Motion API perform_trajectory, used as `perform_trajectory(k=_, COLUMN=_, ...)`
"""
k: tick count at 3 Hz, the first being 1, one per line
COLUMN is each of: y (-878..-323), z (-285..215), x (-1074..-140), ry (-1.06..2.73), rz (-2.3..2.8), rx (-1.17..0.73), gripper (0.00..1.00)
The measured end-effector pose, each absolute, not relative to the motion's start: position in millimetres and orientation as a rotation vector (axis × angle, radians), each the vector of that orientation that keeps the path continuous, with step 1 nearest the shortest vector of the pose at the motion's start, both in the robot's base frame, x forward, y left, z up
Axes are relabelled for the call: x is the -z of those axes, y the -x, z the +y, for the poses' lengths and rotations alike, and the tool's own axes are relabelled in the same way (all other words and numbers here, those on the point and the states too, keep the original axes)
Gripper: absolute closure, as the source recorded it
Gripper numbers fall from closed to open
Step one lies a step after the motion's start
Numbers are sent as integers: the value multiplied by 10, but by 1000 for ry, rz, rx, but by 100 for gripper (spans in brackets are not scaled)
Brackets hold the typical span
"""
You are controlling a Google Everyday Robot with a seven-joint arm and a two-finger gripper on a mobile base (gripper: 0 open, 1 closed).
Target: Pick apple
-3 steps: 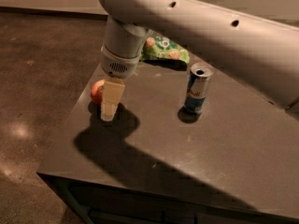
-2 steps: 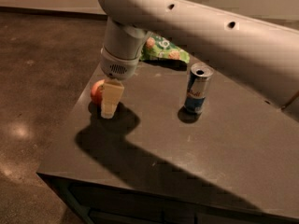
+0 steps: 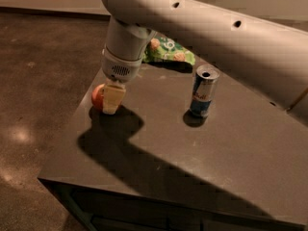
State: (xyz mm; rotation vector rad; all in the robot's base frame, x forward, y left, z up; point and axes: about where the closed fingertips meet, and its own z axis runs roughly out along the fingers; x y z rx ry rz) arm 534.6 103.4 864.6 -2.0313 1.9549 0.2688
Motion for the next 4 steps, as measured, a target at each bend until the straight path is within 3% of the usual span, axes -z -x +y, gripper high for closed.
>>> perform_trajectory(k=1, y=-5361, z=965, x=-8759, ry=2015, rz=1951, rx=-298, gripper=87)
perform_trajectory(k=2, y=-5371, z=803, x=-9018, ry=1997, rz=1932, rx=-336, gripper=100)
perform_trajectory(k=4, y=-5276, z=598, x=-9672, ry=2027, rz=1795, rx=-370, gripper=100)
